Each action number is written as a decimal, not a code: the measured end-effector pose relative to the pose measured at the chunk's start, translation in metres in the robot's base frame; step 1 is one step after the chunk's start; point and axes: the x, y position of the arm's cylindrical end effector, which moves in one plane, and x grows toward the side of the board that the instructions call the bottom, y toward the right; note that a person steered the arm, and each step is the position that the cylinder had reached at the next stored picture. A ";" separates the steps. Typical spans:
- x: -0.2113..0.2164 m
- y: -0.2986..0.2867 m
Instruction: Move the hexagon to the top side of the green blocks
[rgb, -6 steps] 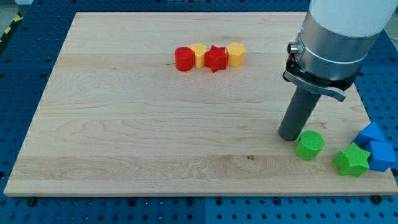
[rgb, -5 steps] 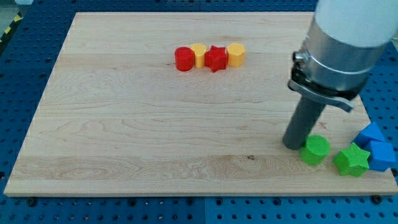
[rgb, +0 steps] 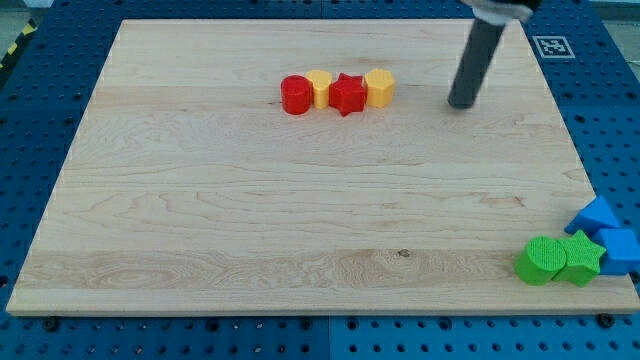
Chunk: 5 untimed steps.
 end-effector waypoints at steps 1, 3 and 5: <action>-0.043 -0.054; -0.010 -0.110; 0.112 0.005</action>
